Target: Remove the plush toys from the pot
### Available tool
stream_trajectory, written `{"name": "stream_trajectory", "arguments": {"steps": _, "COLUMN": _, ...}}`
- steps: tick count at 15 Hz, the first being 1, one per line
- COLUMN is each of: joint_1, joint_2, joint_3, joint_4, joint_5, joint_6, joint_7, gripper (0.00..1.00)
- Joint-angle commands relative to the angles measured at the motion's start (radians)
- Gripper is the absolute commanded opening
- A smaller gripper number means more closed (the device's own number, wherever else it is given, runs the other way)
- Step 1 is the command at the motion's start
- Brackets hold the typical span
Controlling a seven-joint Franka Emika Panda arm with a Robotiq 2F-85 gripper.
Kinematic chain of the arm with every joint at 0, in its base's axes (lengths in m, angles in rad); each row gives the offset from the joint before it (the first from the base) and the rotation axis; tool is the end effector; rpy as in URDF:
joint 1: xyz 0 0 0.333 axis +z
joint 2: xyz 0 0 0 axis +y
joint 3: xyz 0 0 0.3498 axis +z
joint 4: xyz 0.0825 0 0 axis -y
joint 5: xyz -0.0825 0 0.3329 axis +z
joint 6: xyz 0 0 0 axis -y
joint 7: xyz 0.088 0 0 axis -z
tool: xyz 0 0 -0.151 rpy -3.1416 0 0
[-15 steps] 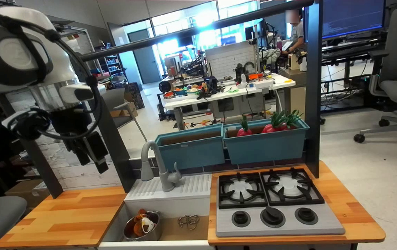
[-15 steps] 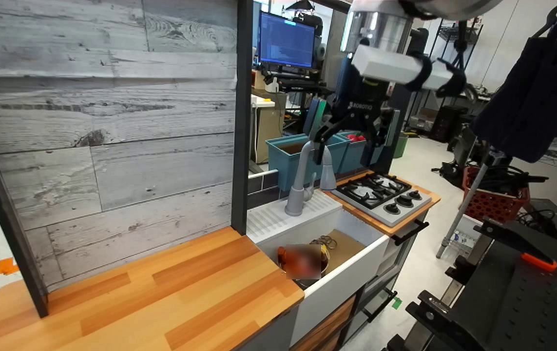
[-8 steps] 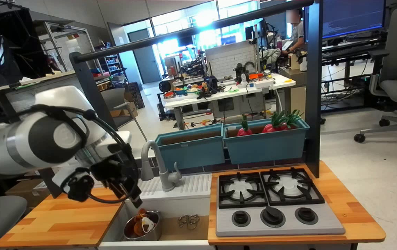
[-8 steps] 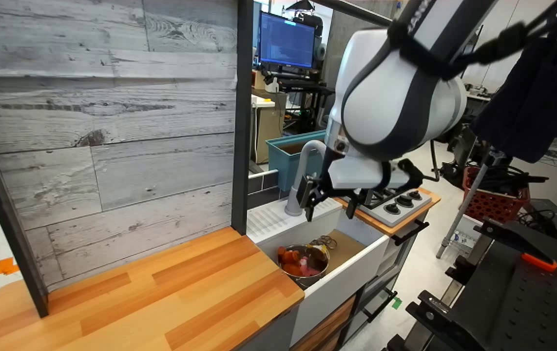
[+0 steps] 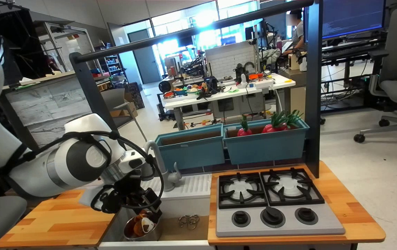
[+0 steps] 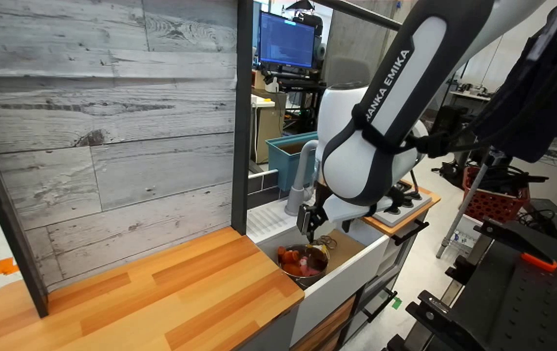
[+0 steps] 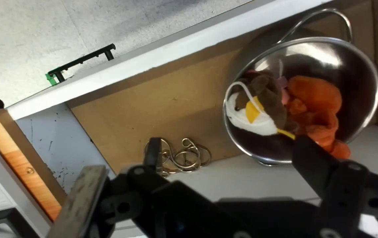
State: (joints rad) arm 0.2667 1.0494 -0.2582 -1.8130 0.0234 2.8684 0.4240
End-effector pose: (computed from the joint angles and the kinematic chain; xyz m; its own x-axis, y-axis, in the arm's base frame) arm 0.6140 0.0078 0.0054 0.9501 -0.2915 0.1112 -0.3080 -0.9331 0.1854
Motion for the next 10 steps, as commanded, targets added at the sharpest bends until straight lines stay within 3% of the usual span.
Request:
{"name": "stream_trajectory", "arguments": {"steps": 1, "joint_1": -0.048, "joint_2": 0.058, "joint_3": 0.062, "joint_4": 0.08, "joint_5": 0.015, "joint_6": -0.01, "joint_7": -0.051, "gripper": 1.0}}
{"name": "stream_trajectory", "arguments": {"steps": 3, "joint_1": -0.052, "joint_2": 0.077, "joint_3": 0.073, "joint_4": 0.087, "joint_5": 0.02, "joint_6": -0.023, "joint_7": -0.046, "gripper": 1.0}}
{"name": "stream_trajectory", "arguments": {"steps": 4, "joint_1": -0.054, "joint_2": 0.085, "joint_3": 0.076, "joint_4": 0.089, "joint_5": 0.02, "joint_6": -0.022, "joint_7": -0.044, "gripper": 0.81}}
{"name": "stream_trajectory", "arguments": {"steps": 10, "joint_1": -0.066, "joint_2": 0.081, "joint_3": 0.087, "joint_4": 0.075, "joint_5": 0.021, "joint_6": -0.009, "joint_7": -0.053, "gripper": 0.35}}
